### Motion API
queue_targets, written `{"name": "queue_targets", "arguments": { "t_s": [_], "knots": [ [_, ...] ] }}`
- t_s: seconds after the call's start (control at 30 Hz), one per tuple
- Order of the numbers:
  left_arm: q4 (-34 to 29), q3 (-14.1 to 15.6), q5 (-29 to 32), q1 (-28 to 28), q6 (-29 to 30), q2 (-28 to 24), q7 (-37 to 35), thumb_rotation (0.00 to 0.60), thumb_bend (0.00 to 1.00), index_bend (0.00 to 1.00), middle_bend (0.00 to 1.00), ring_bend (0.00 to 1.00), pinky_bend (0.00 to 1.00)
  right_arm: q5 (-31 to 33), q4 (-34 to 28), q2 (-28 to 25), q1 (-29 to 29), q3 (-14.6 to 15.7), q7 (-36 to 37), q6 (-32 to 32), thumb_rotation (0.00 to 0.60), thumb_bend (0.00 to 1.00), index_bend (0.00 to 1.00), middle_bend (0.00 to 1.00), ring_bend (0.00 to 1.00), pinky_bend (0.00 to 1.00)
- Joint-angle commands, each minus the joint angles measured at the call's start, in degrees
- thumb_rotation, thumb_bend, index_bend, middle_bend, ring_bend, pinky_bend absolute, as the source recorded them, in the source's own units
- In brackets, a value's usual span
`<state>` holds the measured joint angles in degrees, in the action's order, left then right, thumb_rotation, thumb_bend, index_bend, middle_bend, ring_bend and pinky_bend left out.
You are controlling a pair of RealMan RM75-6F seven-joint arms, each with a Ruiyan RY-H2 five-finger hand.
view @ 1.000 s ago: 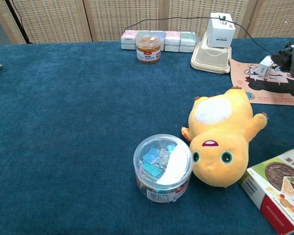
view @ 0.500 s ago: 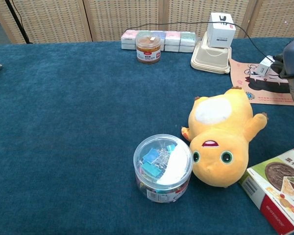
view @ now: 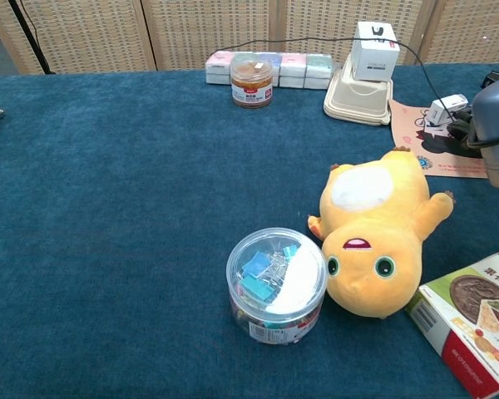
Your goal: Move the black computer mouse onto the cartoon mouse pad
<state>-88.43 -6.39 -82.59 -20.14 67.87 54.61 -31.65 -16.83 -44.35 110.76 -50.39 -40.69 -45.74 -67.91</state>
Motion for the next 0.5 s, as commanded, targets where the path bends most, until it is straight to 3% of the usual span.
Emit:
{"name": "queue_targets", "arguments": {
  "t_s": [0.03, 0.5],
  "knots": [
    [0.1, 0.0, 0.0, 0.0, 0.1, -0.1, -0.2, 0.600, 0.00, 0.00, 0.00, 0.00, 0.00, -1.2, 1.9, 1.1, -0.4, 0.2, 2.1, 1.4, 0.600, 0.47, 0.41, 0.46, 0.43, 0.52],
    [0.5, -0.1, 0.8, 0.1, -0.2, -0.1, -0.5, 0.600, 0.00, 0.00, 0.00, 0.00, 0.00, -3.5, 12.4, 4.1, -2.2, -0.8, 7.1, 7.7, 0.600, 0.47, 0.41, 0.46, 0.43, 0.52]
  ]
}}
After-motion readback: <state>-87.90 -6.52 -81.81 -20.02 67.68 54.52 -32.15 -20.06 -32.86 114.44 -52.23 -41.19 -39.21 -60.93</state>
